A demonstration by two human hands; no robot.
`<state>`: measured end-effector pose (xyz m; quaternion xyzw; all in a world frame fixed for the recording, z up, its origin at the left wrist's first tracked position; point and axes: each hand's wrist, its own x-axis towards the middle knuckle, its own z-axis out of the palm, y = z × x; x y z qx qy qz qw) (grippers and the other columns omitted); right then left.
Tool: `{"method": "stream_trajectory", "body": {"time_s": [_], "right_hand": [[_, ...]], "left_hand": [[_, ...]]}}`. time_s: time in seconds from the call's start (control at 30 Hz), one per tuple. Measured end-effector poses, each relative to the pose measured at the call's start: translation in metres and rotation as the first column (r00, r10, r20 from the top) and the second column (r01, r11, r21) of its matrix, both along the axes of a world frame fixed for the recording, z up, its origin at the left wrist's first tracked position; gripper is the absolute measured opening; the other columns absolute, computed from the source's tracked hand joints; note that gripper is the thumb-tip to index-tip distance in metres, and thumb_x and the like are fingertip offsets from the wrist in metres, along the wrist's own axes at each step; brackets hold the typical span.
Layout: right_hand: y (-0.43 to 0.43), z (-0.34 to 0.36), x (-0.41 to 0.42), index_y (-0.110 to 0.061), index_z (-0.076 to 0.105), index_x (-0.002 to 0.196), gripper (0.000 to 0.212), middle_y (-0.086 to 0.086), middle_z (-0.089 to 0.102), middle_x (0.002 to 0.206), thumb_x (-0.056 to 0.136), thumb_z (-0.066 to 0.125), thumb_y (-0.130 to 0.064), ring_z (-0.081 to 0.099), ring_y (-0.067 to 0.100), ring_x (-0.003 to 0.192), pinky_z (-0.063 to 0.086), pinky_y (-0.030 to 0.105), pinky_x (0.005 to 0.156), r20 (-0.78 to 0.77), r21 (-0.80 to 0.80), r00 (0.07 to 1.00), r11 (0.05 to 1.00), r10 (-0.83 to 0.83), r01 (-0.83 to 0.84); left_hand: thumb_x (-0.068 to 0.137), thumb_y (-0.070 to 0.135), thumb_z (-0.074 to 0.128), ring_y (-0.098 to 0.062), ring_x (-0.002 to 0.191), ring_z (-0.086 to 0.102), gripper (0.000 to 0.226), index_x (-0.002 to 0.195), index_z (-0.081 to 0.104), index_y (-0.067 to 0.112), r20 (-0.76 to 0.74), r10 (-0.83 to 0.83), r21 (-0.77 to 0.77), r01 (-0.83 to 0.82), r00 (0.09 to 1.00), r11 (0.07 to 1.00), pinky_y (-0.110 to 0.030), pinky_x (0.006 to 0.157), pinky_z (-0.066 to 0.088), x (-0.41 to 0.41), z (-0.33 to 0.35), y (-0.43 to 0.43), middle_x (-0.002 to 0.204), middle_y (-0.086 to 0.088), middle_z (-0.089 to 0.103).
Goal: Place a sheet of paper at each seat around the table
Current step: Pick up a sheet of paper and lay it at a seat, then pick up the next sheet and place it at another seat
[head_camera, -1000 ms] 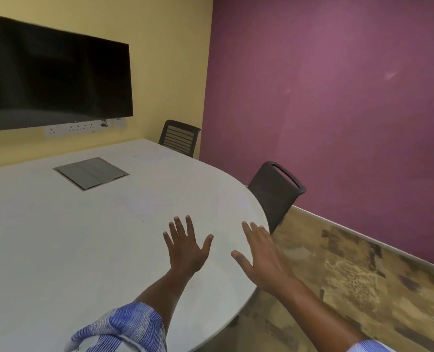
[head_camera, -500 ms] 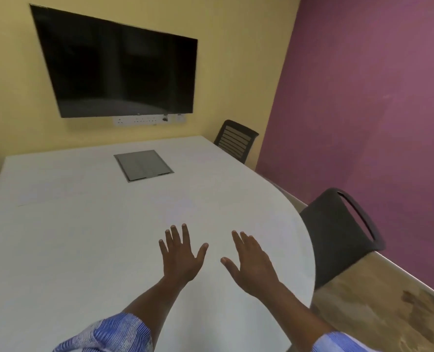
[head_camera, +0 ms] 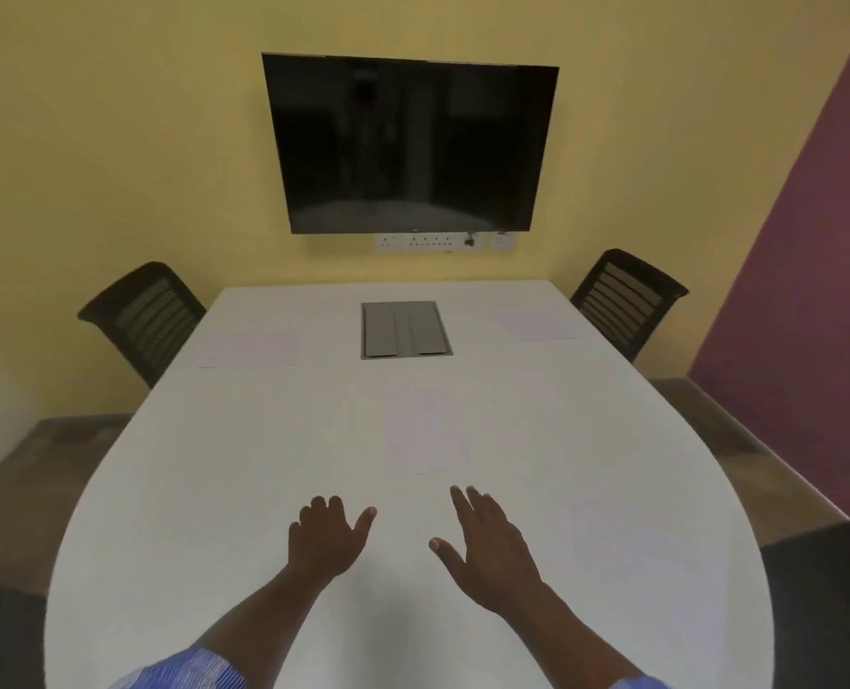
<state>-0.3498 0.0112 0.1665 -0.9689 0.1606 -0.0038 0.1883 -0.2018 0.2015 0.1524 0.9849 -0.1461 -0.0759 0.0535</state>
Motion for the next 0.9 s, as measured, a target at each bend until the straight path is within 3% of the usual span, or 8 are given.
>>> {"method": "stream_trajectory", "body": {"time_s": [0.1,0.3,0.47,0.53,0.57,0.63,0.77,0.9], "right_hand": [[-0.031,-0.012,0.012,-0.027,0.001,0.161,0.081,0.002,0.003,0.17,0.097,0.03,-0.067,0.001,0.023,0.156,0.016,0.04,0.123,-0.044,0.021,0.998,0.999,0.037,-0.037],[-0.066,-0.044,0.041,-0.025,0.003,0.161,0.082,0.004,0.006,0.17,0.097,0.03,-0.067,0.005,0.024,0.156,0.019,0.037,0.122,-0.045,0.008,0.998,0.999,0.047,-0.047],[-0.083,-0.071,0.064,-0.024,0.012,0.161,0.081,0.005,0.01,0.169,0.095,0.03,-0.068,0.01,0.024,0.156,0.023,0.038,0.121,-0.075,0.049,0.996,0.998,0.047,-0.043],[-0.093,-0.078,0.076,-0.016,0.05,0.147,0.079,0.015,0.045,0.154,0.092,0.037,-0.071,0.045,0.021,0.142,0.047,0.032,0.105,-0.025,-0.049,0.998,0.997,0.059,-0.06],[-0.1,-0.077,0.083,-0.017,0.073,0.123,0.075,0.012,0.068,0.129,0.082,0.051,-0.076,0.066,0.016,0.119,0.058,0.025,0.083,-0.042,-0.09,0.996,0.993,0.078,-0.082],[-0.107,-0.085,0.101,-0.024,0.082,0.085,0.062,-0.001,0.078,0.093,0.047,0.083,-0.074,0.076,0.01,0.081,0.057,0.019,0.052,-0.066,-0.127,0.989,0.982,0.129,-0.137],[-0.125,-0.112,0.14,-0.02,0.074,0.107,0.051,-0.004,0.068,0.109,0.071,0.081,-0.056,0.071,0.016,0.096,0.056,0.021,0.07,-0.054,-0.054,0.992,0.992,0.114,-0.117],[-0.135,-0.129,0.171,-0.021,0.079,0.087,0.052,-0.003,0.075,0.09,0.047,0.096,-0.049,0.074,0.014,0.075,0.057,0.021,0.049,0.014,-0.084,0.996,0.993,0.085,-0.084]], "left_hand": [[0.096,0.068,0.033,-0.028,0.123,0.054,0.068,0.132,0.052,0.013,-0.103,0.033,-0.01,-0.034,0.994,0.999,-0.038,0.101,0.045,0.005,0.001,-0.019,0.132,-0.008,0.055],[0.094,0.068,0.042,-0.023,0.136,0.048,0.07,0.14,0.051,0.016,-0.251,-0.016,-0.001,0.016,0.968,1.0,-0.038,0.11,0.041,0.034,-0.007,-0.042,0.144,-0.006,0.052],[0.09,0.065,0.05,-0.022,0.129,0.053,0.065,0.13,0.059,0.015,-0.398,-0.052,0.04,0.074,0.916,0.996,-0.036,0.104,0.046,0.067,-0.012,-0.064,0.138,-0.004,0.059],[0.089,0.063,0.051,-0.025,0.125,0.055,0.063,0.123,0.062,0.011,-0.442,-0.06,0.051,0.091,0.895,0.995,-0.037,0.101,0.047,0.084,-0.015,-0.075,0.134,-0.007,0.062],[0.089,0.063,0.051,-0.026,0.125,0.056,0.063,0.121,0.062,0.009,-0.455,-0.058,0.052,0.092,0.889,0.994,-0.037,0.101,0.047,0.093,-0.018,-0.082,0.133,-0.008,0.062],[0.09,0.062,0.051,-0.027,0.125,0.055,0.063,0.12,0.062,0.008,-0.474,-0.055,0.04,0.083,0.879,0.996,-0.038,0.102,0.047,0.111,-0.026,-0.095,0.132,-0.008,0.062],[0.091,0.061,0.054,-0.024,0.126,0.055,0.06,0.122,0.064,0.011,-0.509,-0.054,-0.001,0.062,0.859,0.998,-0.038,0.104,0.047,0.144,-0.048,-0.122,0.132,-0.006,0.063],[0.091,0.06,0.054,-0.023,0.124,0.057,0.056,0.118,0.067,0.012,-0.524,-0.013,-0.082,-0.036,0.851,0.996,-0.036,0.103,0.047,0.172,-0.07,-0.148,0.128,-0.006,0.066]]}}
